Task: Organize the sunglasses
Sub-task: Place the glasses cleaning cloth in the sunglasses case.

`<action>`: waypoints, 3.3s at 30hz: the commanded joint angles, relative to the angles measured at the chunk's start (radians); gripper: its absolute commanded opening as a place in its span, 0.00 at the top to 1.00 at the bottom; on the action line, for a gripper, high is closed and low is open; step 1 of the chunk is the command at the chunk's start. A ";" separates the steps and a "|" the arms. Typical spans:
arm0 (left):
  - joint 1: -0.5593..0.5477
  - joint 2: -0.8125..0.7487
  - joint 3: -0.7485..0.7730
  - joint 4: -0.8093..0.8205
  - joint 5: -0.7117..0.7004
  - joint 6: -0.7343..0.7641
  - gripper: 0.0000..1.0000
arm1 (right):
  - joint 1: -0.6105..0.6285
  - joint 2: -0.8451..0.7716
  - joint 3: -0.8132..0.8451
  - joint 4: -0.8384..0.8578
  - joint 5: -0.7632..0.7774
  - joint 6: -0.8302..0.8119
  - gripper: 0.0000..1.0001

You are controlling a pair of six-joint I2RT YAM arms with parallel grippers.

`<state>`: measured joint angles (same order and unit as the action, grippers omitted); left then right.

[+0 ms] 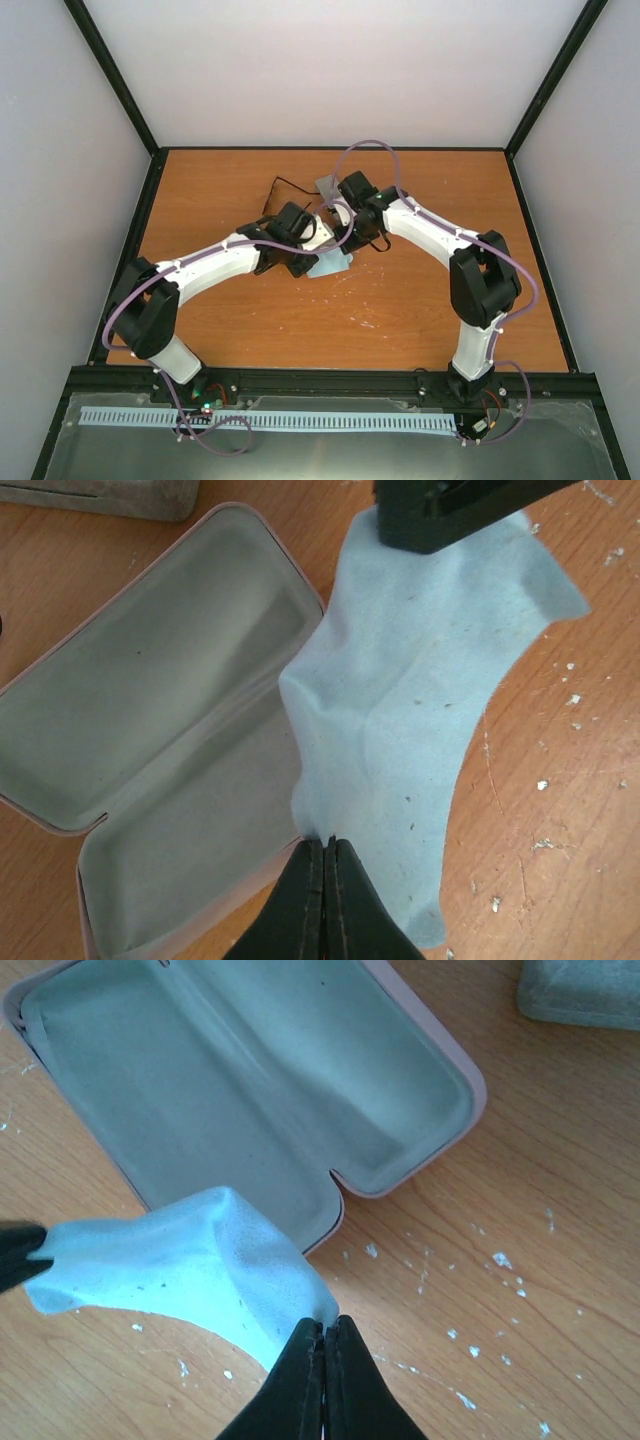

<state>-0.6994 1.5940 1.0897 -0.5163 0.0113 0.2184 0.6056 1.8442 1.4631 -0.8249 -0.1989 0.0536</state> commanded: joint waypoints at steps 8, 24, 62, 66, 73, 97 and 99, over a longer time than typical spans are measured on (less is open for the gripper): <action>0.125 -0.016 -0.014 0.037 0.032 0.067 0.99 | 0.013 0.121 0.088 0.021 -0.047 0.047 0.97; 0.170 0.081 -0.064 0.099 0.132 0.096 0.99 | 0.013 0.292 0.200 -0.021 -0.093 0.037 0.97; 0.270 0.102 -0.157 0.273 0.049 0.221 0.99 | 0.096 0.246 0.072 0.069 -0.013 0.211 0.97; 0.271 0.122 -0.140 0.281 0.053 0.224 1.00 | 0.105 0.231 0.065 0.092 0.000 0.227 0.97; 0.274 0.135 -0.122 0.299 0.047 0.235 0.99 | 0.133 0.201 0.046 0.135 0.050 0.255 0.97; 0.293 0.168 -0.114 0.322 0.037 0.258 0.99 | 0.182 0.242 0.038 0.136 0.072 0.308 0.97; 0.294 0.166 -0.120 0.331 0.032 0.262 0.99 | 0.190 0.250 0.041 0.135 0.073 0.317 0.97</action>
<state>-0.4156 1.7477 0.9707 -0.2134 0.0704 0.4603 0.7471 2.0575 1.4815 -0.6544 -0.1322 0.3500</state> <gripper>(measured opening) 0.024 0.031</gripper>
